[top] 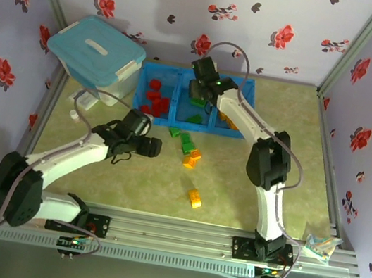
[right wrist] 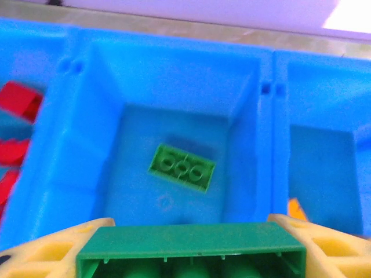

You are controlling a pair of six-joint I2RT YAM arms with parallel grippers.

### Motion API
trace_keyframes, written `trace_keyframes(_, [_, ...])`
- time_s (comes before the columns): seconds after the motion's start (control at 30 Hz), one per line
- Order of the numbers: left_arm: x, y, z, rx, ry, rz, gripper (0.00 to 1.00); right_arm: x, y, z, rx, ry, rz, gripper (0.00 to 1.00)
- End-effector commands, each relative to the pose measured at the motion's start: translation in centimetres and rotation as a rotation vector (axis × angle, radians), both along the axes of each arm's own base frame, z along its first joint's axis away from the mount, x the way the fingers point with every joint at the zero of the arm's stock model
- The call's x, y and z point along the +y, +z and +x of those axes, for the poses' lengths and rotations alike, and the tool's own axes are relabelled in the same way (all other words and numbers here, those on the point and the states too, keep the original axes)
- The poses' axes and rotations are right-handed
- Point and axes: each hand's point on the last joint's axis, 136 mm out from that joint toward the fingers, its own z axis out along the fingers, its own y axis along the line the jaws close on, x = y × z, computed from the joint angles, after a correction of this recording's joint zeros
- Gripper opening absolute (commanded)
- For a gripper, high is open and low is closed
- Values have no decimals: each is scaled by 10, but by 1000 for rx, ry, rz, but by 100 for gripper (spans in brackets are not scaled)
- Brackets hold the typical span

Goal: Sort the legos into containers by color
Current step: Place the lego in the container, then pick up the lego from the center of the table.

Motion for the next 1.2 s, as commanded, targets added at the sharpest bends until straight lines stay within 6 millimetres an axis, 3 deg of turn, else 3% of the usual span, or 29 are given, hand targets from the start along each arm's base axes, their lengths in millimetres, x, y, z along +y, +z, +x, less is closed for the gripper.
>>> trace_keyframes(0.0, [-22,-6,14,3,-8,-40,82,10,-22,2,73,58,-58,90])
trace_keyframes(0.07, [-31,-12,22,17,-13,-43,82,11,-6,3,48,56,-59,98])
trace_keyframes(0.13, [-40,-17,31,25,-18,-44,82,11,15,-3,8,58,-54,99])
trace_keyframes(0.23, [-51,-24,46,29,-36,-25,82,9,39,-25,-46,66,-73,99])
trace_keyframes(0.4, [-66,-34,70,38,-64,16,82,-9,52,-71,-88,57,-36,99])
trace_keyframes(0.57, [-75,-48,91,59,-74,51,82,-41,47,-110,-92,11,28,99])
trace_keyframes(0.8, [-78,-59,114,62,-63,85,78,-70,26,-146,-58,-26,51,98])
trace_keyframes(0.9, [-80,-60,121,59,-61,87,72,-76,12,-157,-32,-38,64,97])
trace_keyframes(1.0, [-82,-64,124,65,-62,93,59,-81,-3,-166,-2,-49,68,97])
trace_keyframes(1.17, [-81,-66,120,81,-52,92,47,-88,-12,-175,14,-65,73,97])
